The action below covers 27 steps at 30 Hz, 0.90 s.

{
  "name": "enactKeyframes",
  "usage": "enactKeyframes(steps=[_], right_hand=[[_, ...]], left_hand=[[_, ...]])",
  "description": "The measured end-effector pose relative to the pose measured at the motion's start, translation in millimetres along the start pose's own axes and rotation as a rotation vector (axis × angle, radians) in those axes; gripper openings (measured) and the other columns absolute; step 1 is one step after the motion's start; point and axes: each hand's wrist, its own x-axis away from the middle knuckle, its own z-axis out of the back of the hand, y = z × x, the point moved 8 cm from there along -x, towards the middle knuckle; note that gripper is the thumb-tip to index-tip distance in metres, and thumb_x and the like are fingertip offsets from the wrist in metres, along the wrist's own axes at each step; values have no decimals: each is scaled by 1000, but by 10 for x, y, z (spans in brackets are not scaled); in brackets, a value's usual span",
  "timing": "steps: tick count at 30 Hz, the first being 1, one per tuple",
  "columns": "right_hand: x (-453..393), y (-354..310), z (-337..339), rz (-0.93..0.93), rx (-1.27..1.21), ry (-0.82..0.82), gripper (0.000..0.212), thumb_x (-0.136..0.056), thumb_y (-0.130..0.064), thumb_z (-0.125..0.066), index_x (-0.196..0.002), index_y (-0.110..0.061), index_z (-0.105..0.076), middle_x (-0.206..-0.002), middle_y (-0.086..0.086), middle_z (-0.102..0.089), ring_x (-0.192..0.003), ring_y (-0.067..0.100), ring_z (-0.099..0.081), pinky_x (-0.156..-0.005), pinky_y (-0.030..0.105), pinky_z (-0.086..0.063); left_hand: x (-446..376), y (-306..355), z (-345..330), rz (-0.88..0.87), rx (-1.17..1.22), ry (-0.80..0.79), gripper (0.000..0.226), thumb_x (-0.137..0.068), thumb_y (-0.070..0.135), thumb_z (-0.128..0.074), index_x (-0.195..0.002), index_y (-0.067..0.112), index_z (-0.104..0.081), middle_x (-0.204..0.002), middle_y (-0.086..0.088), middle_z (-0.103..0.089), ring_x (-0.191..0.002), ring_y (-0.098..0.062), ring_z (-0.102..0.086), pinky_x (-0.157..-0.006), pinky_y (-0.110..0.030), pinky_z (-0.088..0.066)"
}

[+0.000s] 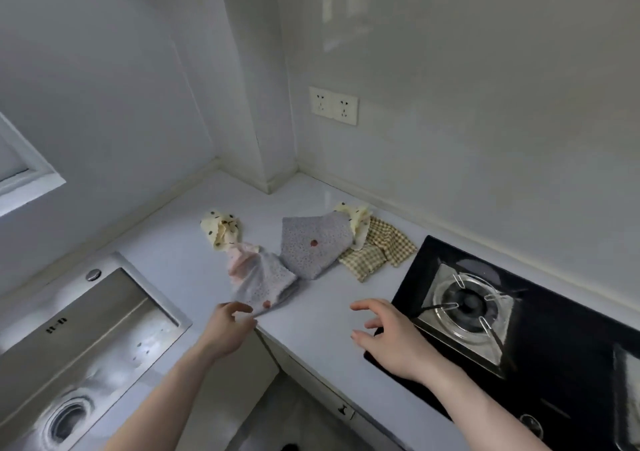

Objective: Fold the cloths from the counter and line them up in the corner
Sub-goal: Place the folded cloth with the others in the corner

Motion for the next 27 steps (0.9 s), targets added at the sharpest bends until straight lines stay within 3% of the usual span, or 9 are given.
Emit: enactKeyframes(steps=[4, 6, 9, 13, 15, 18, 21, 25, 27], right_hand=[[-123, -180, -330, -62, -29, 41, 35, -93, -46, -64, -126, -51, -53, -133, -31, -43, -118, -11, -52, -91, 22, -55], [-150, -248, -463, -88, -36, 64, 35, -93, -46, -64, -126, -51, -53, -134, -32, -43, -117, -10, -53, -94, 21, -53], [-133, -289, -614, -131, -59, 100, 35, -95, -42, -65, -128, -49, -54, -135, -31, -43, -116, -9, -55, -92, 15, -50], [-57, -326, -719, -171, -81, 137, 35, -95, -41, -65, -126, -50, -54, -135, -32, -44, -115, -9, -56, -89, 13, -48], [-26, -344, -718, -187, -87, 158, 35, -94, -40, -66, -126, -50, -55, -135, -31, -46, -114, -9, -58, -91, 15, -48], [23, -390, -693, -209, -108, 187, 34, -94, -39, -67, -124, -50, -57, -129, -24, -55, -111, -12, -59, -89, 15, -46], [49, -456, -679, -231, -127, 218, 34, -94, -38, -67, -123, -51, -57, -119, -19, -65, -108, -14, -60, -92, 18, -48], [4, -601, -719, -240, -137, 248, 32, -93, -41, -68, -119, -55, -59, -108, -15, -71, -101, -11, -64, -97, 26, -51], [-11, -731, -746, -214, -144, 259, 30, -93, -42, -69, -118, -55, -59, -105, -16, -72, -99, -10, -65, -91, 23, -51]], left_hand=[[-446, -356, -7, 144, 22, -156, 31, -93, 22, -69, -123, 15, -68, -110, -8, -66, -80, -18, -65, -65, -23, -50], [-561, -492, -29, 171, 16, -208, 34, -91, 25, -68, -124, 18, -70, -120, -7, -66, -93, -17, -66, -72, -23, -51], [-747, -635, -53, 157, -1, -231, 31, -82, 32, -64, -109, 29, -77, -133, -3, -57, -110, -22, -63, -98, -32, -54], [-707, -471, -38, 149, 60, -283, 29, -94, 18, -65, -121, 16, -74, -110, -2, -67, -90, -17, -61, -82, -25, -46], [-707, -378, 7, 118, 97, -268, 28, -96, 17, -67, -123, 12, -72, -105, -2, -65, -89, -18, -57, -83, -25, -41], [-571, -84, 256, -37, 180, -188, 20, -94, 30, -74, -113, 28, -69, -111, 5, -65, -96, -16, -58, -87, -27, -42], [-438, 261, 609, -263, 261, -78, 14, -98, 26, -69, -106, 36, -75, -125, 11, -67, -103, -3, -69, -87, -23, -50], [-202, 715, 1050, -433, 358, -36, 15, -97, 20, -72, -103, 31, -79, -115, 12, -70, -83, -5, -73, -71, -19, -53], [-86, 907, 1211, -481, 416, -46, 17, -96, 14, -73, -101, 29, -80, -97, 10, -75, -64, -8, -66, -57, -19, -47]])
